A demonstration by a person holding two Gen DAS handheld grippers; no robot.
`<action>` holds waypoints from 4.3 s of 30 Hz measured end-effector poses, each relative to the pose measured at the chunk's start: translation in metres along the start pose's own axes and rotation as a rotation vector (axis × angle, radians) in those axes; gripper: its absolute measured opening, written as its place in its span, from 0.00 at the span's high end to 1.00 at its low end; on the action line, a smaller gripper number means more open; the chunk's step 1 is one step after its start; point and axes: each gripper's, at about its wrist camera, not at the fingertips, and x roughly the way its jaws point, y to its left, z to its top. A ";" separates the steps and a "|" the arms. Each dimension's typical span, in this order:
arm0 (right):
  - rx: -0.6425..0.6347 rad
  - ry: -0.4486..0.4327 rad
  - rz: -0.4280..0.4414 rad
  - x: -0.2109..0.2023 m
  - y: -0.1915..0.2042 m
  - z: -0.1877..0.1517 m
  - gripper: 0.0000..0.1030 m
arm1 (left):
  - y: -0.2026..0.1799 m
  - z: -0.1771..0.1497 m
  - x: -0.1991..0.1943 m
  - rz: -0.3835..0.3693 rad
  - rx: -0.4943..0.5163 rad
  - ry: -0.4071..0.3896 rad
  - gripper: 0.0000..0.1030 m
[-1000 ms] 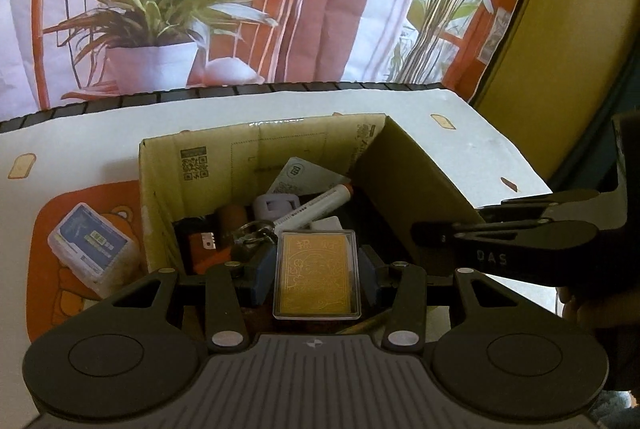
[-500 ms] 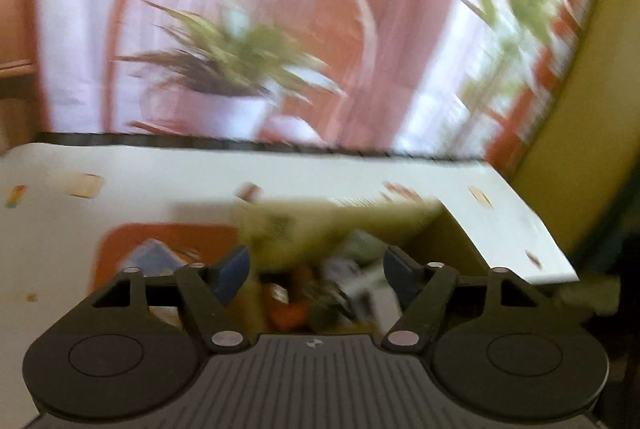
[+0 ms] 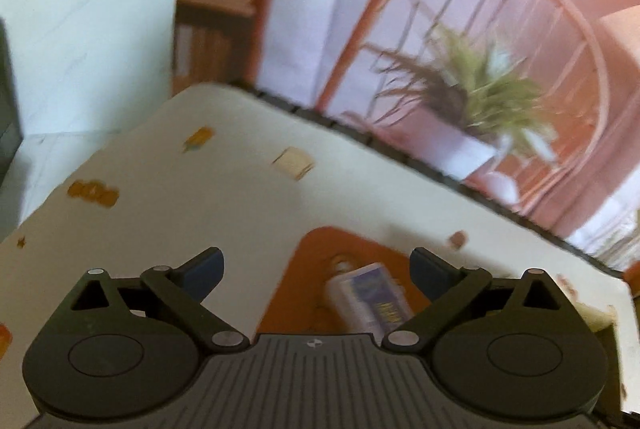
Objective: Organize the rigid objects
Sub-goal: 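Move the left tool to the clear plastic card box on the bear mat, then close the left tool around the clear plastic card box, then lift the clear card box with the left tool and carry it over the box, then lower the clear card box into the box and open the left tool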
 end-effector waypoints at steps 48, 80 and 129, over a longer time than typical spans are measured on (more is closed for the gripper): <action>-0.006 0.019 0.000 0.003 -0.001 -0.001 0.86 | -0.028 -0.030 0.069 -0.065 0.118 0.096 0.36; 0.011 0.011 0.013 0.001 -0.003 -0.002 0.85 | -0.002 -0.086 0.010 -0.119 0.270 0.145 0.43; 0.021 0.005 0.025 0.000 -0.004 -0.003 0.85 | -0.144 -0.081 0.001 -0.472 0.585 0.116 0.43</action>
